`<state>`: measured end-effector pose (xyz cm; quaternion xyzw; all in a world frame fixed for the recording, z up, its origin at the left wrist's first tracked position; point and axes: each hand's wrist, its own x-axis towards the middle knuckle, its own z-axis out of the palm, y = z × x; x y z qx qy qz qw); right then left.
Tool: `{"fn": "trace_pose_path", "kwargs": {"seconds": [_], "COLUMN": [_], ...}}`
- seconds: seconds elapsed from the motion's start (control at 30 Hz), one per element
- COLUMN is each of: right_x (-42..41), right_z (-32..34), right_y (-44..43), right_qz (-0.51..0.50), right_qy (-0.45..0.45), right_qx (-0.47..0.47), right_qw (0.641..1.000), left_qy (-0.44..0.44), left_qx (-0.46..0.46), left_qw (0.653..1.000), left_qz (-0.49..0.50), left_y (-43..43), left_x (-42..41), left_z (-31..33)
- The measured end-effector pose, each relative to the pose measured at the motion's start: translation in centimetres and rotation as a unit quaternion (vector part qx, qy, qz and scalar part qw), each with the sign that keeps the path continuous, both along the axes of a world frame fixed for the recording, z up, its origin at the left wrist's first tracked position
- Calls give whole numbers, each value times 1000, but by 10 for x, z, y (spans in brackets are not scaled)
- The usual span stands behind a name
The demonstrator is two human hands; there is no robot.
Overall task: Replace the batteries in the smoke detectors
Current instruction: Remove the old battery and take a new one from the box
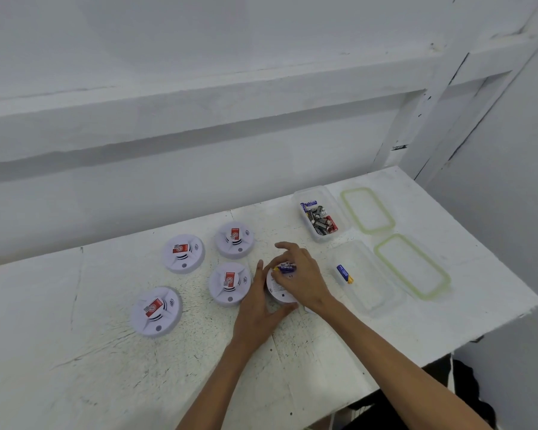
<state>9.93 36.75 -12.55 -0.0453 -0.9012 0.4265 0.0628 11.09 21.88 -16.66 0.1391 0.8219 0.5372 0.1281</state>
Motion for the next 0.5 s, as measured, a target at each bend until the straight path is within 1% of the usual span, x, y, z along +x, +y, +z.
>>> {"fn": "trace_pose_path", "kwargs": {"seconds": [0.1, 0.2, 0.3, 0.5], "right_x": [1, 2, 2, -1], "right_z": [-2, -2, -2, -4], "right_y": [-1, -2, -3, -2], "right_qz": [-50, -89, -109, -109], "right_qy": [-2, -10, -18, -33], "right_qx": [-59, -90, -102, -109], "right_qw": [997, 992, 989, 987], "left_qy": [9, 13, 12, 10], "left_qx": [-12, -18, -27, -14], "left_qw": [1000, 1000, 1000, 1000], "left_qz": [-5, -10, -10, -8], "left_y": [1, 1, 0, -1], "left_x": [-1, -2, -3, -1], "left_z": [-3, -7, -9, -10]}}
